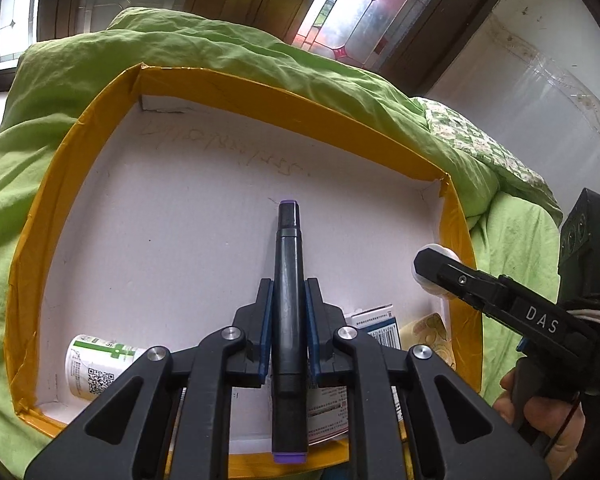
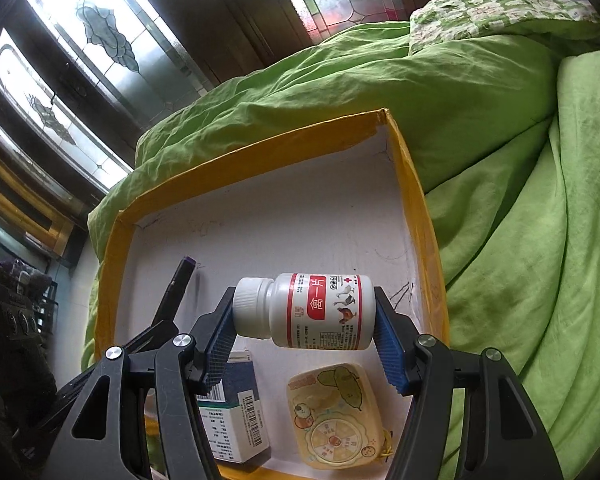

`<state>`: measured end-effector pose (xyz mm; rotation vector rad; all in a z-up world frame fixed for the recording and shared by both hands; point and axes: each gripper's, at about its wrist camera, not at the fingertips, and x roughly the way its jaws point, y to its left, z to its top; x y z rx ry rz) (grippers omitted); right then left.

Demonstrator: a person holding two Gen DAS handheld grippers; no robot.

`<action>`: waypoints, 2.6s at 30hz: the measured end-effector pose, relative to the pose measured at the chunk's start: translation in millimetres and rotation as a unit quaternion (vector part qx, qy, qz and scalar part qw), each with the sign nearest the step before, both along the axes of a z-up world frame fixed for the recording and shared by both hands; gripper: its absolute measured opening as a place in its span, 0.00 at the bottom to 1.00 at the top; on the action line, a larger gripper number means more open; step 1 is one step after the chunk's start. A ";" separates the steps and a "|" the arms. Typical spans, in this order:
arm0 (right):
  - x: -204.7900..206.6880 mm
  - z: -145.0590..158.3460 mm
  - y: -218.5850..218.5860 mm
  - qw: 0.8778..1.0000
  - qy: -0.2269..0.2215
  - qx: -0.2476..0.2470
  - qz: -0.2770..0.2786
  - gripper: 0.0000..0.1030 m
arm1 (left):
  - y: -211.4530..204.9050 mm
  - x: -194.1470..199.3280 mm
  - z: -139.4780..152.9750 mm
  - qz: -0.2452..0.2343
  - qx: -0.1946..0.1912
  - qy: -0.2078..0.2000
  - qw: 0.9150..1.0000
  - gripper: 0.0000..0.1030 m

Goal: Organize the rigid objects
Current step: 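Carry the bottle and marker over the tray and lower them inside, then open both grippers to release the items and withdraw from the tray, then grasp the white USB charger with the left gripper while the right grasps the yellow jar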

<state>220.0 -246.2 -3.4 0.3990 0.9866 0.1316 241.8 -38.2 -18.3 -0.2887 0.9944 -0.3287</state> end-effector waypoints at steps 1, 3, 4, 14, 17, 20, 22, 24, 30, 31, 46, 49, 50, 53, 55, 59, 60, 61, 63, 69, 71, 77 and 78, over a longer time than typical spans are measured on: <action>0.1 -1.4 0.4 1.000 0.000 -0.004 0.003 0.56 | 1.9 -1.3 1.2 0.004 0.005 -0.005 1.000 0.12; -0.4 -2.9 1.7 1.000 -0.003 -0.017 0.007 0.56 | 7.2 -2.5 1.6 0.013 0.013 -0.010 1.000 0.12; 0.4 -3.0 3.7 1.000 -0.005 -0.024 0.009 0.56 | 9.9 -1.2 0.1 0.015 0.014 -0.006 1.000 0.12; -0.5 -7.6 23.8 0.993 -0.018 -0.109 0.037 0.56 | -1.6 -6.4 -9.8 -0.004 0.039 0.001 0.999 0.12; -3.2 -8.4 24.6 0.992 -0.021 -0.118 0.039 0.56 | -3.7 -11.2 -8.8 -0.006 0.049 -0.006 0.999 0.12; -5.0 -8.5 25.3 0.992 -0.019 -0.114 0.041 0.57 | 2.0 -16.0 -3.4 -0.001 0.043 -0.007 0.999 0.14; -8.6 -6.9 23.5 0.994 -0.020 -0.104 0.040 0.62 | 5.0 -24.1 2.7 -0.004 0.046 -0.013 0.999 0.31; -15.8 -3.1 18.3 0.995 -0.026 -0.087 0.033 0.66 | 9.6 -39.4 12.5 -0.004 0.055 -0.029 0.998 0.52; -54.3 15.5 2.1 0.999 -0.035 -0.031 0.004 0.68 | 32.4 -104.0 28.1 0.004 0.043 -0.045 0.998 0.73; -61.4 19.8 0.4 0.999 -0.036 -0.028 0.000 0.69 | 36.6 -114.8 26.9 0.007 0.035 -0.040 0.999 0.73; -175.9 20.8 13.7 0.998 0.011 0.004 0.065 0.75 | 46.0 -203.6 6.1 0.046 0.063 -0.013 0.997 0.73; -187.3 15.6 16.0 0.997 0.018 -0.004 0.077 0.75 | 45.0 -204.3 0.3 0.038 0.069 -0.002 0.997 0.73; -189.8 14.5 16.1 0.997 0.019 -0.004 0.079 0.75 | 43.9 -204.0 -0.8 0.035 0.072 0.000 0.997 0.73; -196.3 14.5 12.3 0.997 0.016 -0.006 0.074 0.75 | 41.8 -203.4 -1.6 0.029 0.074 -0.001 0.997 0.73; -196.8 14.4 9.9 0.997 0.016 -0.004 0.071 0.75 | 40.8 -203.3 -2.7 0.026 0.073 0.001 0.997 0.73; -198.5 12.5 7.6 0.998 0.020 -0.002 0.066 0.75 | 33.6 -204.4 -3.6 0.010 0.070 0.002 0.997 0.73; -199.3 12.0 6.6 0.998 0.023 -0.001 0.065 0.75 | 30.3 -205.2 -2.3 0.006 0.072 -0.002 0.997 0.73; -199.1 10.9 5.8 0.998 0.026 0.001 0.063 0.75 | 26.3 -206.0 -0.8 -0.001 0.074 -0.006 0.997 0.73; -198.1 10.4 4.8 0.998 0.028 0.003 0.058 0.75 | 15.5 -205.1 1.2 -0.021 0.076 -0.009 0.997 0.73; -199.3 18.8 -4.9 0.999 0.010 0.010 0.038 0.75 | -17.4 -193.7 7.1 -0.052 0.087 -0.023 0.995 0.72; -199.7 20.9 -8.5 0.999 0.007 0.012 0.033 0.75 | -27.4 -185.8 5.0 -0.057 0.101 -0.019 0.993 0.67; -196.8 17.9 -9.3 0.999 0.011 0.019 0.035 0.75 | -51.1 -167.9 -4.2 -0.068 0.186 -0.025 0.980 0.40; -196.6 17.1 -9.5 0.999 0.012 0.020 0.035 0.75 | -48.9 -165.0 -4.5 -0.066 0.187 -0.023 0.980 0.40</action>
